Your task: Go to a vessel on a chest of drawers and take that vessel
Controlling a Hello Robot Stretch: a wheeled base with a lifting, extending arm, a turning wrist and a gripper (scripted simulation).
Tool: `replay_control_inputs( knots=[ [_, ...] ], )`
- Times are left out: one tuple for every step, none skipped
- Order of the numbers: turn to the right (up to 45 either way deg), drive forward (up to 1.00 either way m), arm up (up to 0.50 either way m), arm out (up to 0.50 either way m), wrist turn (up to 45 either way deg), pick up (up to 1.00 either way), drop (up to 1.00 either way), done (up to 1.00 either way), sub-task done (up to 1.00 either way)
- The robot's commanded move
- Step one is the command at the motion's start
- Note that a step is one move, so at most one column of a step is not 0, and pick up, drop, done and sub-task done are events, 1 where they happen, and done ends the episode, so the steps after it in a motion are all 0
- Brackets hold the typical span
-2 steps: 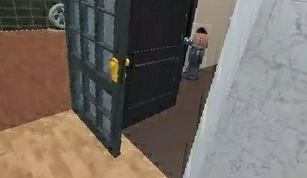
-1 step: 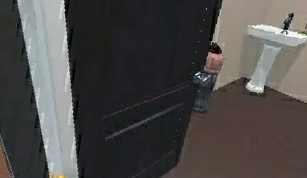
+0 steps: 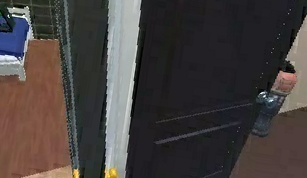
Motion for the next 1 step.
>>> replay_control_inputs(
  knots=[
    [0.0, 0.15, 0.00, 0.00, 0.0, 0.00, 0.00, 0.00, 0.00]
  ],
)
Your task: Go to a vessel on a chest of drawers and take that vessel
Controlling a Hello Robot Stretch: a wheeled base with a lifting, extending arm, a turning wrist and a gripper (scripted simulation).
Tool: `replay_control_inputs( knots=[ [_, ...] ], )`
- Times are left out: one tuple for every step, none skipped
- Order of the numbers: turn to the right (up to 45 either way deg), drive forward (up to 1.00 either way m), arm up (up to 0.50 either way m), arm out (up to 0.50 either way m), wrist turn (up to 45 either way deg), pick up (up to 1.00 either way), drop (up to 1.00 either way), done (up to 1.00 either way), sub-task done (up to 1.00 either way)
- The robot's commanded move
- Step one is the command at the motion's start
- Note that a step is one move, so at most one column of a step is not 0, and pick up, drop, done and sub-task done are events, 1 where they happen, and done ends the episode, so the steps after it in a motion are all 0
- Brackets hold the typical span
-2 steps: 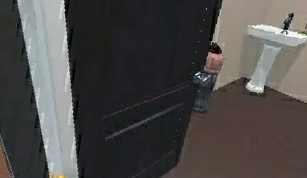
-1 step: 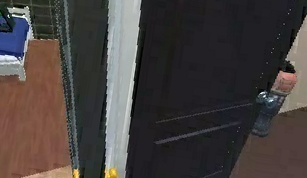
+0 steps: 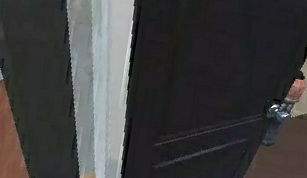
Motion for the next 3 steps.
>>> replay_control_inputs(
  knots=[
    [45.0, 0.00, 0.00, 0.00, 0.0, 0.00, 0.00, 0.00, 0.00],
    [12.0, 0.00, 0.00, 0.00, 0.0, 0.00, 0.00, 0.00, 0.00],
    [3.0, 0.00, 0.00, 0.00, 0.0, 0.00, 0.00, 0.00, 0.00]
  ],
)
